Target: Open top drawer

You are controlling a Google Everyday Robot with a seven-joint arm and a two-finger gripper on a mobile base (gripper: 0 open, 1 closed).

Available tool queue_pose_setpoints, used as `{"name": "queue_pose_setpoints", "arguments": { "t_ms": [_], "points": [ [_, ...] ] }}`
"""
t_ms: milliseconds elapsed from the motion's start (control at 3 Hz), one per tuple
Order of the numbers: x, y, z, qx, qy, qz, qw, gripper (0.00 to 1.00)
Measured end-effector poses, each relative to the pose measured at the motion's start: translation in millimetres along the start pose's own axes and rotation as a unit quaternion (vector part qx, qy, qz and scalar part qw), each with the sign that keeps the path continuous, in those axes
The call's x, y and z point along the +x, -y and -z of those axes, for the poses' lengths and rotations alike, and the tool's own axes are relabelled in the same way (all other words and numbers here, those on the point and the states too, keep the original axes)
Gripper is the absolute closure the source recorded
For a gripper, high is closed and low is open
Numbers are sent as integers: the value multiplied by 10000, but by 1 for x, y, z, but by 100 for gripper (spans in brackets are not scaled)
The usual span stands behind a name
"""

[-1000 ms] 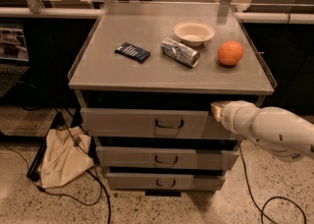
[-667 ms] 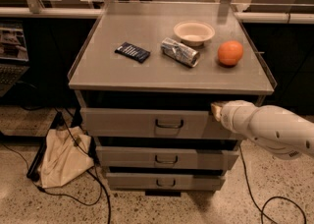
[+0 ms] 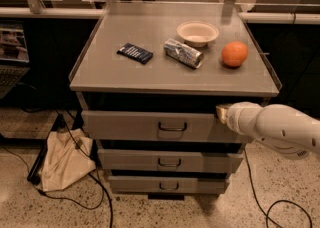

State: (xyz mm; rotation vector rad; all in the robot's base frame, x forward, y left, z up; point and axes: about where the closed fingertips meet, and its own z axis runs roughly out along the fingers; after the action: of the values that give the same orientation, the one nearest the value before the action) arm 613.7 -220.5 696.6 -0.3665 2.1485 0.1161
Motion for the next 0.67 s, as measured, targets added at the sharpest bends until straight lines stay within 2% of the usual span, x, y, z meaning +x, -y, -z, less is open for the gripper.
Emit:
{"name": "queue_pose_setpoints", "arguments": {
  "t_ms": [333, 667],
  "points": [
    [10, 4, 9, -12, -181, -67, 9998, 100],
    [8, 4, 11, -18, -189, -79, 9998, 100]
  ]
}}
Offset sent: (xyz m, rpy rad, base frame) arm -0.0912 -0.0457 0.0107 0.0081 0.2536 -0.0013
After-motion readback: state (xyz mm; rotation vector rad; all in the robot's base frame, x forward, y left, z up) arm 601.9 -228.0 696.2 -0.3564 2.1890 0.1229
